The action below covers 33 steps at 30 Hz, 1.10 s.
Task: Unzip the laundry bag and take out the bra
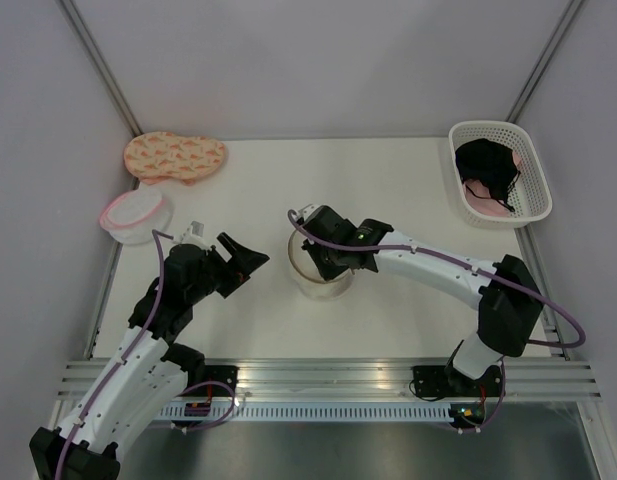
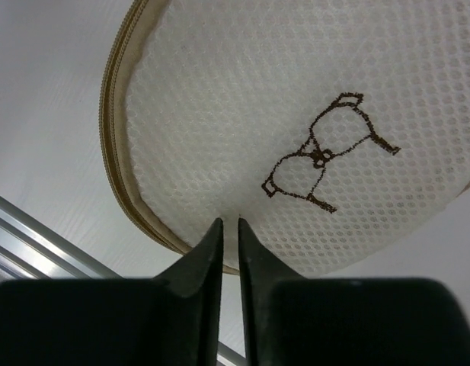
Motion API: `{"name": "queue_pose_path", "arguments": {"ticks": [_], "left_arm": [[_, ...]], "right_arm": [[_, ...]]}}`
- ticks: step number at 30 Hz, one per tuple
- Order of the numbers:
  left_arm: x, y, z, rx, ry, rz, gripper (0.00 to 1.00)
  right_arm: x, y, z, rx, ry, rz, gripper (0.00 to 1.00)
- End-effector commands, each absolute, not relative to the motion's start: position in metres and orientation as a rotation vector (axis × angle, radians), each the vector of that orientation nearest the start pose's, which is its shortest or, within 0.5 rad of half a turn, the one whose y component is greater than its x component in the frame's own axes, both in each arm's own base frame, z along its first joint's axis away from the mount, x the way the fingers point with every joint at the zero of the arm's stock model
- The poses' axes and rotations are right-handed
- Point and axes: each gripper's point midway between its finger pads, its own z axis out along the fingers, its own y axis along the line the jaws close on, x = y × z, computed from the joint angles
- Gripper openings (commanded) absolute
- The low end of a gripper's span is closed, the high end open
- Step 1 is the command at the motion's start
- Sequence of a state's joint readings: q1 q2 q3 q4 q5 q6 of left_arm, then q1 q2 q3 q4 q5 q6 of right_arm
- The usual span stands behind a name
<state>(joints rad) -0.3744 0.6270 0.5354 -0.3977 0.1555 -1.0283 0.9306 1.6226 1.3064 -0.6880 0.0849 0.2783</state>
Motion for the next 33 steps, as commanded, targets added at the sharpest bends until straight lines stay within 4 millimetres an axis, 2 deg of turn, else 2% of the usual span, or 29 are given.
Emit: {"name": "queue_pose_path", "arguments": {"ticks": [1, 3, 6, 9, 15, 22, 24, 26, 27, 29, 30, 33], "left_arm": [[0.221, -0.149, 0.176, -0.629, 2.11, -0.977, 0.92], [0.221, -0.149, 0.176, -0.627, 2.11, -0.976, 0.92], [0.22, -0.148, 0.176, -0.63, 2.11, -0.973, 0.92], [0.22, -0.148, 0.177, -0.628, 2.105, -0.974, 0.92], [0.223, -0.15, 0.182, -0.618, 2.093, -0.992, 0.91], [0.245, -0.164, 0.202, -0.542, 2.066, -1.026, 0.91], [0.254, -0.166, 0.193, -0.541, 2.104, -0.995, 0.91], [0.264, -0.17, 0.195, -0.509, 2.109, -0.981, 0.9], [0.271, -0.171, 0.185, -0.516, 2.14, -0.951, 0.9], [0.281, -0.173, 0.185, -0.489, 2.141, -0.927, 0.89], [0.287, -0.174, 0.175, -0.493, 2.176, -0.902, 0.89], [0.298, -0.18, 0.171, -0.459, 2.195, -0.892, 0.87]], "right_arm": [[0.229, 0.317, 0.116, -0.821, 2.494, 0.385, 0.13], [0.228, 0.317, 0.113, -0.82, 2.503, 0.379, 0.01], [0.23, 0.316, 0.113, -0.813, 2.501, 0.367, 0.0], [0.235, 0.312, 0.124, -0.785, 2.475, 0.344, 0.01], [0.247, 0.29, 0.135, -0.699, 2.446, 0.197, 0.01], [0.252, 0.27, 0.118, -0.64, 2.488, 0.102, 0.0], [0.254, 0.266, 0.112, -0.629, 2.499, 0.091, 0.0], [0.255, 0.261, 0.104, -0.616, 2.512, 0.078, 0.0], [0.256, 0.259, 0.099, -0.616, 2.522, 0.073, 0.01], [0.258, 0.252, 0.091, -0.601, 2.541, 0.053, 0.01], [0.259, 0.25, 0.087, -0.593, 2.55, 0.047, 0.0], [0.262, 0.244, 0.079, -0.576, 2.568, 0.029, 0.01]]}}
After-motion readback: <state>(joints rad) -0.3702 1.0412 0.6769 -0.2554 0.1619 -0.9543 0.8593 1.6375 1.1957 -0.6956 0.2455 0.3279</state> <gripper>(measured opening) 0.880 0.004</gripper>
